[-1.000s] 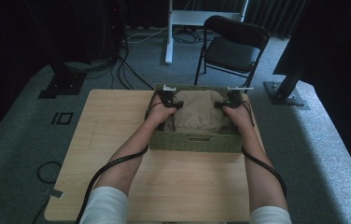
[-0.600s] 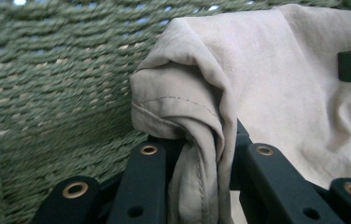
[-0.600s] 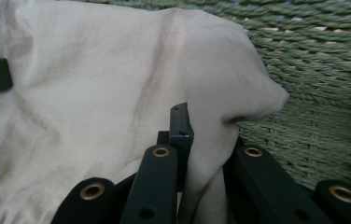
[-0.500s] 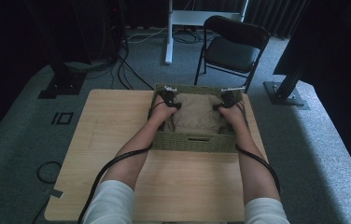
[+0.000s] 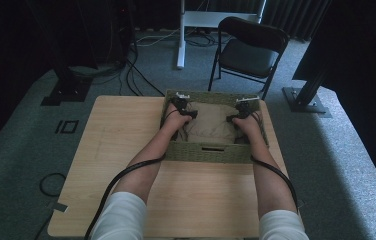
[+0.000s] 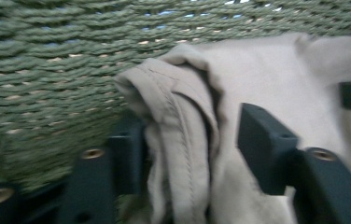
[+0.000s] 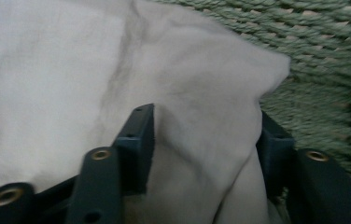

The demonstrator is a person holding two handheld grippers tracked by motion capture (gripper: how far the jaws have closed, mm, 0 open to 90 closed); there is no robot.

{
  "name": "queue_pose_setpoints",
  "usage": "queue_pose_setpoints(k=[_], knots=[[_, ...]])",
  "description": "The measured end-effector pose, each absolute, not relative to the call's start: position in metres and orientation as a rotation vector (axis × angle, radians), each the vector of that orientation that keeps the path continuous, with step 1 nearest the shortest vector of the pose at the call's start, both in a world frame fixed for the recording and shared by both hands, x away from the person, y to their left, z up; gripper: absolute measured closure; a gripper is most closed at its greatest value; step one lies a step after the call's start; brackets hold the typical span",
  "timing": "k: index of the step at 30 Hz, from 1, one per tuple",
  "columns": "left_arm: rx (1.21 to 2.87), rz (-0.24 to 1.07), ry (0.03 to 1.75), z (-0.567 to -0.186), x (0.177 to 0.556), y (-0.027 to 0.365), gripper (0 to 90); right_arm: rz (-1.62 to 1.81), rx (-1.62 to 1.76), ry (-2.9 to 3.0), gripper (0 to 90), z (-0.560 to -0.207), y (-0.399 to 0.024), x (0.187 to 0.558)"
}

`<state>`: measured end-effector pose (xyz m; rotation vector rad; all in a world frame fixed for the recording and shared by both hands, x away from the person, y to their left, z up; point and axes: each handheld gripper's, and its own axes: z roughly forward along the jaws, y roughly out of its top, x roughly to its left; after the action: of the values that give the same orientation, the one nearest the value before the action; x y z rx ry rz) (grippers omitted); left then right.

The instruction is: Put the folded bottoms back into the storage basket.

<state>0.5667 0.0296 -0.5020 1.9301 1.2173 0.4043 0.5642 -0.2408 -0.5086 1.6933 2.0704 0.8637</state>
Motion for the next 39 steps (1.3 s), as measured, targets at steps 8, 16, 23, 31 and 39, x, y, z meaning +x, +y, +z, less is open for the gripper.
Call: queue_pose_setpoints(k=[8, 16, 23, 31, 39], knots=[[1.961, 0.447, 1.201, -0.498, 0.561, 0.035, 21.8, 0.900, 1.633, 2.111, 26.1, -0.502, -0.244, 0.559], [1.965, 0.445, 1.118, -0.484, 0.548, 0.038, 19.7, 1.007, 1.611, 2.104, 19.4, -0.482, -0.242, 0.549], [1.958, 0.395, 1.043, -0.463, 0.536, 0.040, 18.0, 1.122, 1.540, 2.139, 17.0, -0.468, -0.236, 0.537], [1.993, 0.375, 0.991, -0.444, 0.517, 0.045, 17.8, 1.192, 1.465, 2.135, 17.0, -0.455, -0.236, 0.525], [1.955, 0.387, 0.963, -0.431, 0.507, 0.049, 17.8, 1.199, 1.416, 2.156, 17.0, -0.444, -0.237, 0.515]])
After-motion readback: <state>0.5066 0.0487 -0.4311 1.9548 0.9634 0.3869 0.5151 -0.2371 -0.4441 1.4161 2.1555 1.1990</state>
